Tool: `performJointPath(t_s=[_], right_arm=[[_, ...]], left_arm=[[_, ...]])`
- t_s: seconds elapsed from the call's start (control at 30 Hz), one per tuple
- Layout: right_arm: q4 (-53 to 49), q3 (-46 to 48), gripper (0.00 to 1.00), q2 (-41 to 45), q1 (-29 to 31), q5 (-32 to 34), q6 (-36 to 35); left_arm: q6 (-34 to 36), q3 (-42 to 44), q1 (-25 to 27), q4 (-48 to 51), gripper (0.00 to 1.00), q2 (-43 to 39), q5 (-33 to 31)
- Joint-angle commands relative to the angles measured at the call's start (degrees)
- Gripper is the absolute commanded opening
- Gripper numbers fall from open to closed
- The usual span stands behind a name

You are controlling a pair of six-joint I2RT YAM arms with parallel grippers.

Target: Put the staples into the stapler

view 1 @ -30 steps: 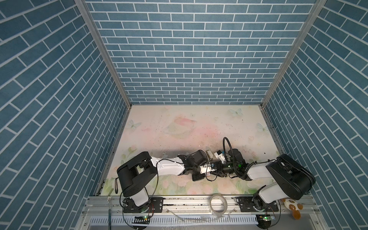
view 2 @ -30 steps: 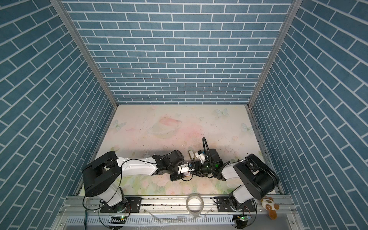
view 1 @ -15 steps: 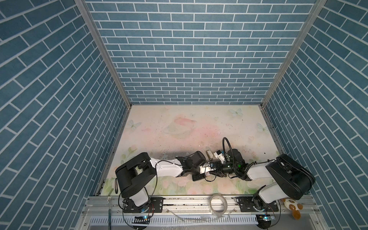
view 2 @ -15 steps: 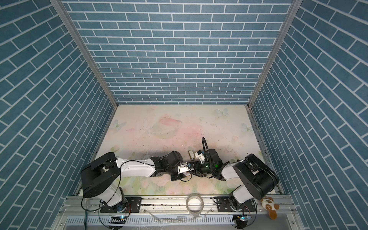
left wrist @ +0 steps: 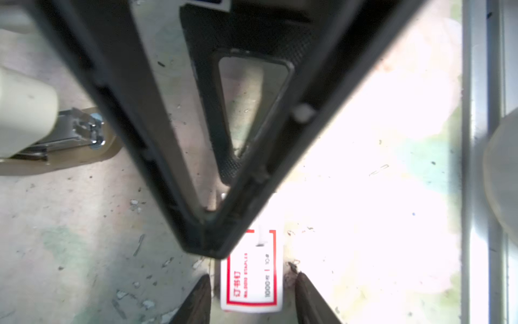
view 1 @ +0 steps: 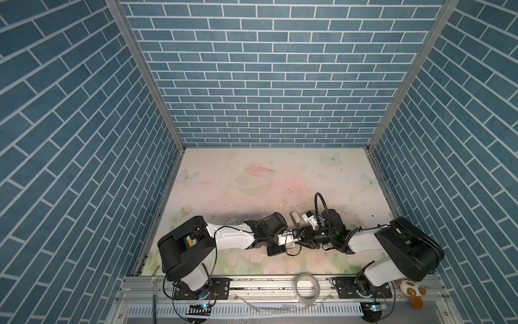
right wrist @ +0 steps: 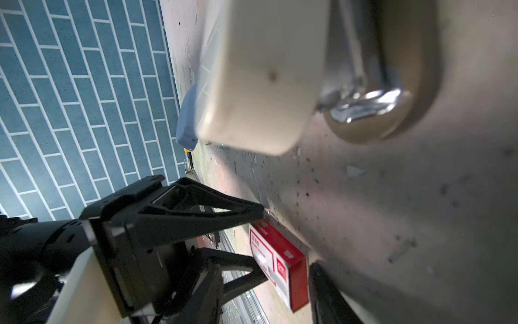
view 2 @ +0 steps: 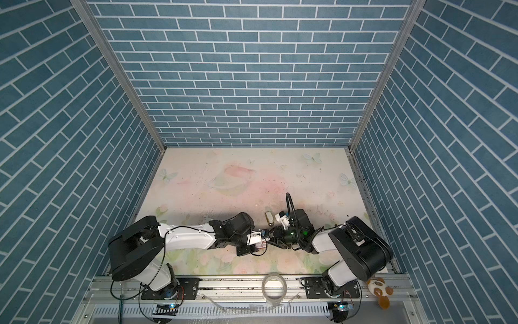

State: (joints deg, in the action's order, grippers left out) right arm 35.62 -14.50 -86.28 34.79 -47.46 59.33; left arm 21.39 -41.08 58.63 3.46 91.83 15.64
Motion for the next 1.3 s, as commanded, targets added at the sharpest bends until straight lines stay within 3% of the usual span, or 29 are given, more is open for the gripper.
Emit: performJointPath(t_s=[0.0,0.53,0.93,1.27], right_arm=[[-4.0,0.7,0.51,0.0,-0.3,0.5,0.2],[-8.0,1.1,0.51,4.8,-0.3,-3.4,0.8],[-7.5,-2.3,0.50,2.4,-0.3,-1.5,-0.3],[-4.7,-2.6,0.50,0.0,-0.3,-4.0,1.0]], left_arm=[[0.6,0.3,-0.2,2.0,0.45,0.8,1.1],[0.8,-0.4,-0.2,2.2,0.38,2.0,0.4],[0.9,-0.8,-0.2,2.5,0.38,2.7,0.1],[1.0,-0.8,-0.2,2.6,0.35,2.8,0.3]])
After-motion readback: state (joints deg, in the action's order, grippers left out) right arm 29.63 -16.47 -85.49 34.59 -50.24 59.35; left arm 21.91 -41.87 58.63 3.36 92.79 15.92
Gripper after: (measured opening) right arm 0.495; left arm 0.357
